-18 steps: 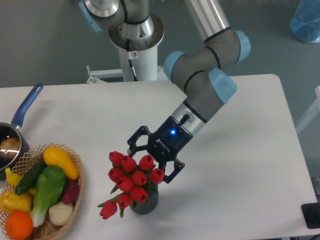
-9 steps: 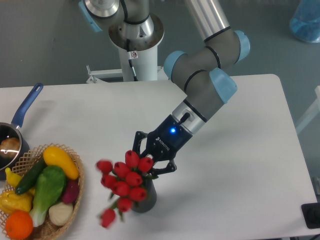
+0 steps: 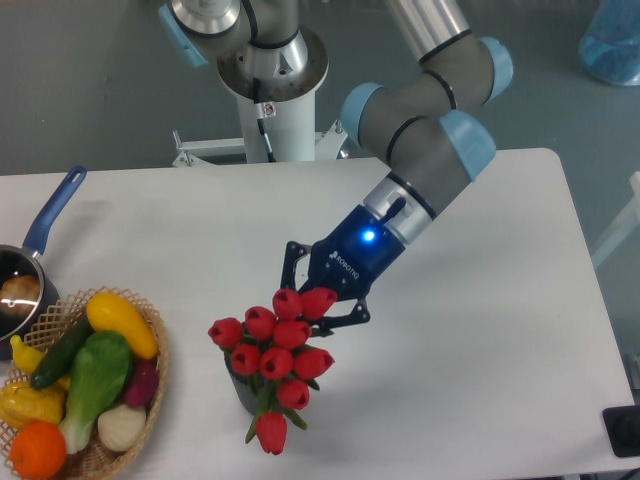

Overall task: Pick up the flowers from the vase
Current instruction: 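Lift the gripped tulips up out of the grey vase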

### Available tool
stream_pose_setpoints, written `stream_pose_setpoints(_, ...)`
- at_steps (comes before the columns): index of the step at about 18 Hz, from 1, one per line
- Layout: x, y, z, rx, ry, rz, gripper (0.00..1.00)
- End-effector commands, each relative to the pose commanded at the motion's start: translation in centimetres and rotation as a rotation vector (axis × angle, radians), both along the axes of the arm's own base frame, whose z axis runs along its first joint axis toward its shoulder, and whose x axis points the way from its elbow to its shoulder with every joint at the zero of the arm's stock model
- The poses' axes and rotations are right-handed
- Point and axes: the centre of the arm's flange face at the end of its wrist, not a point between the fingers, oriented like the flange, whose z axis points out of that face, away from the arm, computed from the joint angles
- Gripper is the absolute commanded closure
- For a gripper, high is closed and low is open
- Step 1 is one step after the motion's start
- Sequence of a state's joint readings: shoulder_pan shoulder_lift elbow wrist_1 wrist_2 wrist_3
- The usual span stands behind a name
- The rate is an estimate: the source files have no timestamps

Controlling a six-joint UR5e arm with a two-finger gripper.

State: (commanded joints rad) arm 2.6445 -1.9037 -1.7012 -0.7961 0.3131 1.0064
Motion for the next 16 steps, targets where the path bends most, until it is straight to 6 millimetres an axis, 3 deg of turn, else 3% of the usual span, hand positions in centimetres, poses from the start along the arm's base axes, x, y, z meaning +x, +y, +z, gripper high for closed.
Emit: stream_pose_setpoints(16,-2.8,-4.3,5.1,0.234,-0.074,0.013,0.93)
